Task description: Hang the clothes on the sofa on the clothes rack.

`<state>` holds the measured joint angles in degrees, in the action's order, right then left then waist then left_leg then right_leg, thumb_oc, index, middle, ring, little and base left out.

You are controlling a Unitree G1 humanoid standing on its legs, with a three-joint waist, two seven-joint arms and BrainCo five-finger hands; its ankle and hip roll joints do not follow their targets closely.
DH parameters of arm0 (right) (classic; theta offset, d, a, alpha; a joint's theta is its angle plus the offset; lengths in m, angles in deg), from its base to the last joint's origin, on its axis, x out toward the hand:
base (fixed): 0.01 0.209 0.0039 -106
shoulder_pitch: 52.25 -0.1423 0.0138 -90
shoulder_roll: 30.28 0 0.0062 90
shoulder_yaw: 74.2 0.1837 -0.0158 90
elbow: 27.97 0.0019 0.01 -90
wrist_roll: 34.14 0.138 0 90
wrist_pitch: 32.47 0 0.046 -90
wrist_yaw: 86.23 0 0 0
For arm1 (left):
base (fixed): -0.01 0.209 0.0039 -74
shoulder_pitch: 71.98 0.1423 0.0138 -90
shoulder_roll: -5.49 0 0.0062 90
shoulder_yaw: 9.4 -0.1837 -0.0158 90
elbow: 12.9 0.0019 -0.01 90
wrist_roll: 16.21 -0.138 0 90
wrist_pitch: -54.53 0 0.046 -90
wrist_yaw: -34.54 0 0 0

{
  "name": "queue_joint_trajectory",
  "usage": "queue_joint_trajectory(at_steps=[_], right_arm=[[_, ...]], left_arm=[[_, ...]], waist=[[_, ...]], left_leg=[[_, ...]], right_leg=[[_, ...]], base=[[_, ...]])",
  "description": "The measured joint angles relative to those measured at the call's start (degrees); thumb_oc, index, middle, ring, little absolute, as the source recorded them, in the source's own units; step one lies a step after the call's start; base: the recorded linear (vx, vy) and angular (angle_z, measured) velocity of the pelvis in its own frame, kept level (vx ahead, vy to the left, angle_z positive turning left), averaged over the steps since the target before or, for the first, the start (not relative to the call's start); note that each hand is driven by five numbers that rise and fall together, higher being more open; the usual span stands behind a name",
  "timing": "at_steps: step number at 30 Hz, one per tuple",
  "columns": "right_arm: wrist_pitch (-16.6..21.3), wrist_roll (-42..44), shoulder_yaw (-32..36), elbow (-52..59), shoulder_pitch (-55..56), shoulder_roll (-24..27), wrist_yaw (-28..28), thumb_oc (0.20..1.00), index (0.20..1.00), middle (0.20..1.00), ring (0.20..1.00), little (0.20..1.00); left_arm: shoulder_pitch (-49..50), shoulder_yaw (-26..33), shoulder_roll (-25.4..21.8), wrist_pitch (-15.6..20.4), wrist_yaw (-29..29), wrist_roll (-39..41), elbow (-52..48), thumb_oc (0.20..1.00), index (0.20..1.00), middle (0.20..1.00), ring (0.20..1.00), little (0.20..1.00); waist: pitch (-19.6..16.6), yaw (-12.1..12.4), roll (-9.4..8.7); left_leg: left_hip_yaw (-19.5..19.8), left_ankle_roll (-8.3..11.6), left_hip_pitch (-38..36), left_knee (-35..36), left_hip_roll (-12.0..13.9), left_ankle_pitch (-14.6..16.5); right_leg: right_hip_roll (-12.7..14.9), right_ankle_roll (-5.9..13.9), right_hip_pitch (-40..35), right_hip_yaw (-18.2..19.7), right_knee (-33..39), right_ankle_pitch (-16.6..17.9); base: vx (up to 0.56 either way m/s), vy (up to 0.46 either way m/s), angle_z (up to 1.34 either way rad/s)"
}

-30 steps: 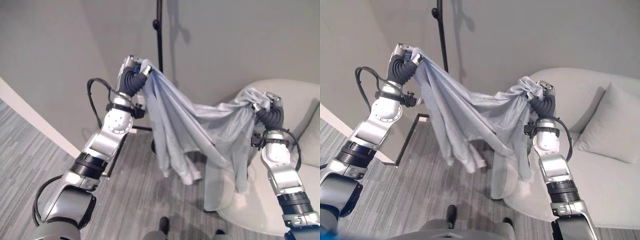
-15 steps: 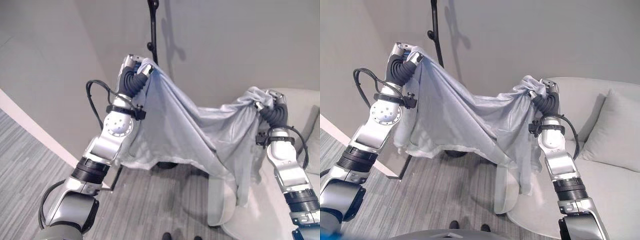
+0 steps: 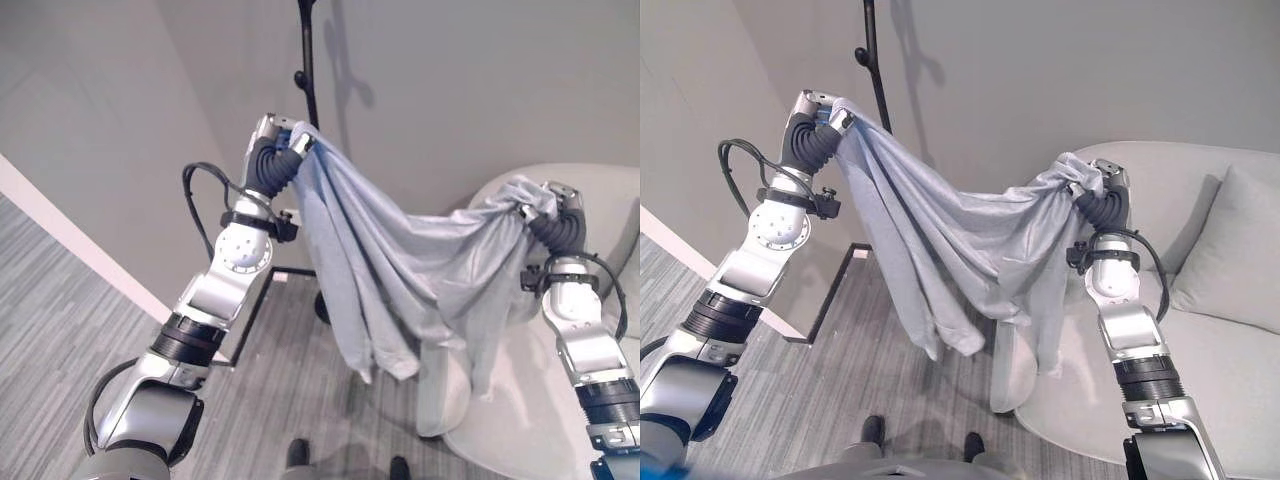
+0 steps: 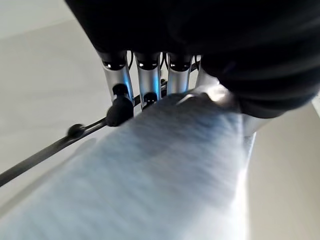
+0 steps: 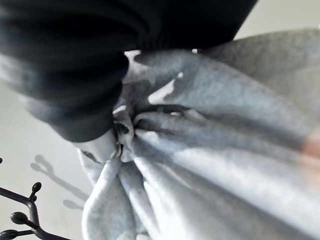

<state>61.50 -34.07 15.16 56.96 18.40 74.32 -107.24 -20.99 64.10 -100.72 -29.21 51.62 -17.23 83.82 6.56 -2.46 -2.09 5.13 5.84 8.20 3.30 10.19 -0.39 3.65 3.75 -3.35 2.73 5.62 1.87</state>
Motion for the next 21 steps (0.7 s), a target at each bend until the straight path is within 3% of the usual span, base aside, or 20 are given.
queue_joint_trajectory(at_steps=[2, 3, 4, 6, 8, 9, 13, 15, 18, 19, 20, 21], right_arm=[[0.0, -0.03, 0.11, 0.07, 0.16, 0.25, 0.15, 0.2, 0.2, 0.2, 0.2, 0.2], [0.03, -0.05, 0.56, 0.23, 0.52, 0.42, 0.06, 0.2, 0.2, 0.2, 0.2, 0.2], [0.02, -0.05, 0.47, 0.35, 0.97, 0.38, -0.02, 0.2, 0.2, 0.2, 0.2, 0.2], [0.01, -0.11, 0.12, 1.43, 1.0, -0.15, 0.09, 0.2, 0.2, 0.2, 0.2, 0.2], [0.12, -0.13, -0.15, 2.32, 0.92, -0.7, 0.19, 0.2, 0.2, 0.2, 0.2, 0.2], [-0.01, -0.2, 0.12, 2.49, 0.9, -1.92, 0.25, 0.2, 0.2, 0.2, 0.2, 0.2], [-0.23, -0.86, -1.33, 2.93, 0.66, -4.5, 0.47, 0.2, 0.2, 0.2, 0.2, 0.2], [-0.58, -1.64, -2.81, 2.93, 0.5, -5.14, 0.78, 0.2, 0.2, 0.2, 0.2, 0.2], [-0.79, -2.43, -3.45, 2.42, 0.47, -5.12, 1.65, 0.2, 0.2, 0.2, 0.2, 0.2], [-0.79, -2.41, -3.43, 2.21, 0.48, -5.03, 1.74, 0.2, 0.2, 0.2, 0.2, 0.2], [-0.81, -2.41, -3.42, 1.97, 0.45, -4.74, 1.99, 0.2, 0.2, 0.2, 0.2, 0.2], [-0.82, -2.41, -3.44, 2.0, 0.32, -4.5, 2.33, 0.2, 0.2, 0.2, 0.2, 0.2]], left_arm=[[0.03, -0.05, 0.07, 0.0, 0.0, 0.05, 0.35, 0.2, 0.2, 0.2, 0.2, 0.2], [-0.06, -0.15, 0.36, 0.01, 0.0, 0.05, 0.56, 0.2, 0.2, 0.2, 0.2, 0.2], [-0.09, -0.21, 0.68, 0.03, 0.0, 0.04, 0.74, 0.2, 0.2, 0.2, 0.2, 0.2], [-0.19, -0.89, 0.38, 0.03, 0.0, 0.04, 0.75, 0.2, 0.2, 0.2, 0.2, 0.2], [-0.44, -1.15, 0.3, 0.01, -0.01, 0.03, 0.73, 0.2, 0.2, 0.2, 0.2, 0.2], [-0.48, -1.17, -0.02, 0.03, 0.02, 0.04, 0.69, 0.2, 0.2, 0.2, 0.2, 0.2], [-0.5, -1.18, -2.34, 0.0, 0.0, 0.04, 0.69, 0.2, 0.2, 0.2, 0.2, 0.2], [-0.47, -1.06, -3.58, -0.03, 0.03, -0.01, 0.61, 0.2, 0.2, 0.2, 0.2, 0.2], [-0.03, -0.82, -3.93, -0.02, 0.05, -0.07, 0.05, 0.2, 0.2, 0.2, 0.2, 0.2], [0.46, -0.64, -3.74, -0.04, 0.03, -0.09, -0.04, 0.2, 0.2, 0.2, 0.2, 0.2], [0.68, -0.58, -3.52, -0.11, 0.01, -0.13, -0.05, 0.2, 0.2, 0.2, 0.2, 0.2], [0.65, -0.39, -3.57, -0.15, -0.01, -0.27, -0.19, 0.2, 0.2, 0.2, 0.2, 0.2]], waist=[[-0.14, 0.84, 1.83], [-0.24, 0.6, 2.71], [-0.33, 0.52, 2.14], [-0.75, 0.35, 0.16], [-0.89, 0.24, -0.02], [-1.0, 0.82, -0.23], [-1.16, 1.63, -0.47], [-1.03, 2.78, 0.04], [-1.15, 2.97, -0.29], [-0.94, 2.81, 0.16], [-0.78, 2.75, 0.85], [-0.66, 2.78, 1.22]], left_leg=[[-1.1, -0.36, -1.83, 1.49, 0.75, -0.27], [-1.05, 0.66, -2.37, 1.48, 0.39, -2.63], [-2.31, 1.14, -2.35, 0.93, -1.07, -4.94], [-4.47, -0.22, -2.21, 0.51, -6.06, -6.36], [-4.74, -2.5, -2.5, 1.48, -8.7, -7.29], [-5.32, -3.96, -2.43, 1.36, -9.96, -6.85], [-6.23, -6.63, -3.43, 1.65, -12.45, -6.44], [-7.79, -7.87, -4.85, 1.86, -12.6, -6.14], [-7.8, -9.33, -6.73, 1.92, -13.43, -4.81], [-7.35, -9.74, -7.33, 1.98, -13.09, -4.51], [-7.28, -10.24, -7.61, 1.98, -12.19, -4.1], [-7.52, -9.29, -7.84, 2.01, -11.05, -4.41]], right_leg=[[0.19, 1.33, -1.08, 1.05, -0.02, 0.08], [0.84, 2.46, -2.06, 1.08, -0.02, -0.58], [2.59, 3.23, -2.46, 1.15, -0.01, -1.13], [7.48, 3.74, -2.28, 0.84, -0.26, -1.73], [10.09, 4.1, -1.43, -0.22, -1.8, -1.27], [11.09, 5.54, -0.63, -0.57, -3.01, 0.56], [13.42, 6.86, 0.37, -0.61, -5.54, 2.7], [14.16, 7.58, 2.58, -0.68, -10.17, 2.93], [13.97, 8.68, 3.27, -1.55, -12.23, 1.99], [12.61, 9.34, 3.36, -0.45, -12.13, -0.09], [10.03, 8.62, 4.26, 1.05, -11.79, -1.94], [6.65, 8.57, 5.47, 0.84, -9.34, -2.27]], base=[[0.08, 0.35, -0.47], [0.05, 0.343, -0.29], [0.05, 0.339, -0.08], [0.03, 0.266, -0.03], [0.02, 0.303, 0.09], [0.03, 0.224, 0.09], [0.03, 0.267, -0.01], [0.0, 0.109, -0.24], [0.09, 0.098, -0.14], [0.11, 0.022, -0.09], [0.04, -0.026, -0.08], [0.06, -0.047, 0.01]])
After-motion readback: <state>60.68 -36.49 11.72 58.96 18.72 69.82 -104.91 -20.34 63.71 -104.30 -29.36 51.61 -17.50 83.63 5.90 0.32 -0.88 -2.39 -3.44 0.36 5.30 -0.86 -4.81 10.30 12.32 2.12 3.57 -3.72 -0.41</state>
